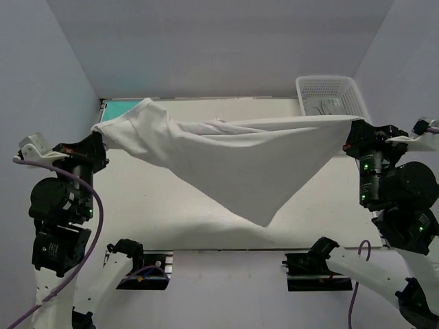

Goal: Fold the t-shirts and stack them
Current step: Flatten out the tshirt

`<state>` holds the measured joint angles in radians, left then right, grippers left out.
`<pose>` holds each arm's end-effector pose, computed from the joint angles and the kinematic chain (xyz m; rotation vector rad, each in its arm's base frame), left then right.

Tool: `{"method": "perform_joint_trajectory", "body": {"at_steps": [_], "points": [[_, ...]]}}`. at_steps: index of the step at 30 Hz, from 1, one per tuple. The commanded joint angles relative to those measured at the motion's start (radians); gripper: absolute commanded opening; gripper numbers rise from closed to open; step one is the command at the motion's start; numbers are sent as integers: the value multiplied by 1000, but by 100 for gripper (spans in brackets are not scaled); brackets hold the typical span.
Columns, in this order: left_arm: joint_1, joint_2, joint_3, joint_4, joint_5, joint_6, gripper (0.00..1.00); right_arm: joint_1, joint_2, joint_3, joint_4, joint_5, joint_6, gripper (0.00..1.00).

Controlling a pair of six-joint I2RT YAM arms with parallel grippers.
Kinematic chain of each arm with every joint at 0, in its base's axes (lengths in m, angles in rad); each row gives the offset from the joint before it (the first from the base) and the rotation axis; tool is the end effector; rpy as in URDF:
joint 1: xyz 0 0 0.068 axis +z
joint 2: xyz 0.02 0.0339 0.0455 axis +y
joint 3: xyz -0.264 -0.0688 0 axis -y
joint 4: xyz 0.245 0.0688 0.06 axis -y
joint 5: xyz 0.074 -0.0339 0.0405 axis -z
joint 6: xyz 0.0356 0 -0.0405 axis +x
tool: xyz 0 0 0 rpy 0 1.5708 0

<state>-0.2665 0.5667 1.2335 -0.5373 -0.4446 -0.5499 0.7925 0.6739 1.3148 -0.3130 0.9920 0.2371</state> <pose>0.0599 -0.0005 0.4676 -0.5612 1.3513 -0.3465 0.0653 0.0237 0.5029 0.5047 1.3036 0.2415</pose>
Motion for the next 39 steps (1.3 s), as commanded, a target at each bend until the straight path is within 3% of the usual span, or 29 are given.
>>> {"method": "perform_joint_trajectory", "body": {"at_steps": [1, 8, 12, 15, 16, 18, 20, 21, 22, 23, 24, 25, 26, 27, 33, 39], "points": [[3, 33, -2, 2, 1, -1, 0, -3, 35, 14, 25, 51, -33, 0], [16, 342, -141, 59, 58, -16, 0, -21, 283, -118, 159, 114, -26, 0], [27, 622, -227, 60, 10, -91, 0, -151, 551, -178, 167, 13, 59, 0], [52, 836, -247, 161, 21, -101, 0, -240, 745, -125, 172, -97, 110, 0], [64, 890, -238, 183, 42, -91, 0, -257, 882, -85, 172, -111, 117, 0], [75, 1048, -163, 200, 53, -81, 0, -301, 999, 8, 170, -189, 107, 0], [85, 1142, -36, 162, 79, -81, 16, -326, 1096, 62, 152, -226, 99, 1], [85, 1180, 1, 127, 80, -64, 39, -334, 1153, 142, 120, -243, 99, 24], [85, 1231, 33, 117, 89, -52, 49, -343, 1191, 162, 98, -271, 88, 35], [85, 1245, 73, 117, 89, -41, 61, -346, 1217, 175, 92, -288, 77, 48], [85, 1245, 86, 117, 99, -32, 85, -354, 1224, 205, 86, -299, 65, 59], [85, 1254, 96, 117, 99, -19, 92, -354, 1230, 222, 77, -334, 56, 79], [85, 1245, 107, 117, 99, -19, 100, -352, 1230, 231, 69, -343, 53, 87], [85, 1236, 107, 106, 99, -19, 100, -357, 1225, 233, 65, -361, 48, 90], [85, 1077, 34, 36, 75, -10, 100, -351, 1091, 189, -64, -458, 86, 90], [73, 862, -173, -32, 66, -119, 100, -346, 825, -141, -52, -615, 194, 90]]}}
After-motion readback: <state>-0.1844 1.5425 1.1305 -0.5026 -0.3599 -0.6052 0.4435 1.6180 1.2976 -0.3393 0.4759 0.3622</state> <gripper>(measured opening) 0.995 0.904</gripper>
